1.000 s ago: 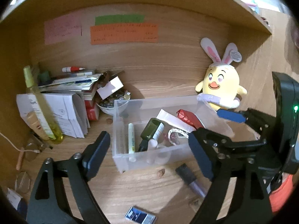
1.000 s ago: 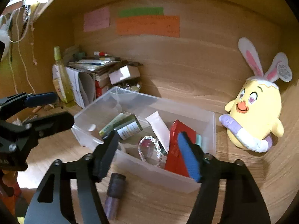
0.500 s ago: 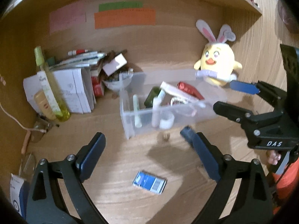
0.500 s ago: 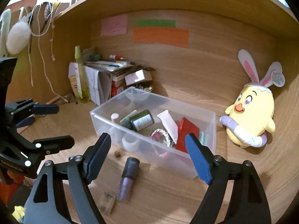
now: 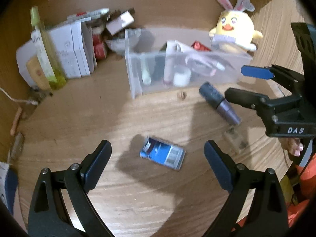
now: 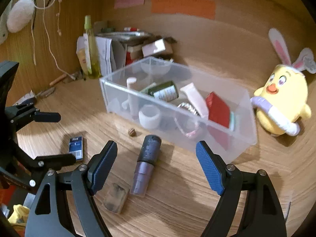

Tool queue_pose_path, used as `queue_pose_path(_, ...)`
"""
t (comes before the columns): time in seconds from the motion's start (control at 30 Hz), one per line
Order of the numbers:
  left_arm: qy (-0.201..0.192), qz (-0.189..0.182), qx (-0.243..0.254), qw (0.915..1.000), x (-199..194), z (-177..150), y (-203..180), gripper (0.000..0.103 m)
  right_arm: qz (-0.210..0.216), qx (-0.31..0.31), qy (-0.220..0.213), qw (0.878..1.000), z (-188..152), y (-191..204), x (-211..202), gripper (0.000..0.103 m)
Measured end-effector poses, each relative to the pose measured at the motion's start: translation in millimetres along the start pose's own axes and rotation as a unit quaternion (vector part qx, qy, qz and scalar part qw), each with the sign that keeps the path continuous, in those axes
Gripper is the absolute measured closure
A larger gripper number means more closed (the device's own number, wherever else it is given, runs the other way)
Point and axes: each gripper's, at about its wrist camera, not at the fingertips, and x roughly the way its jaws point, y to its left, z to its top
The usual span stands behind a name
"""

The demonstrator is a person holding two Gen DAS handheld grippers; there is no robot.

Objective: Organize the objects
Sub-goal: 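Withdraw both tools from the bin toward the remaining desk items, then grasp the blue Max card with the left tool while the right tool grasps the purple-black lipstick tube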

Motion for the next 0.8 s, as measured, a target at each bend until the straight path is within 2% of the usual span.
queue_pose_path(0.17,0.026,-0.008,0.002,0.9996,11.0,-9.2,0.8,0.007,0.017,0.009,0.028,0.999,-4.7,-2.1,17.6,0.024)
queue_pose_path(0.37,0.023,-0.011,0.005,0.9997,13.7,-14.6,-0.4,0.009,0.024,0.02,0.057,0.998,-7.7,-5.3,35.3,0.027)
queue_pose_path(0.6,0.008,-0.012,0.011,0.9998,9.3,-15.5,-1.8,0.038,0.042,0.02,0.089,0.995,-8.9,-3.3,49.2,0.059)
queue_pose_path(0.63,0.004,-0.013,0.014,0.9998,8.5,-15.7,-1.8,0.05,0.046,0.021,0.092,0.994,-9.4,-3.1,50.4,0.065)
queue_pose_path(0.67,-0.001,-0.017,0.019,0.9997,7.5,-16.0,-2.2,0.053,0.046,0.021,0.091,0.995,-9.4,-3.1,50.3,0.07)
queue_pose_path(0.7,-0.003,-0.024,0.018,0.9995,7.4,-16.3,-1.3,0.054,0.048,0.022,0.09,0.995,-9.6,-3.2,50.0,0.075)
queue_pose_path(0.8,-0.009,-0.027,0.014,0.9995,6.3,-17.5,0.4,0.054,0.052,0.025,0.089,0.994,-9.5,-3.7,50.3,0.079)
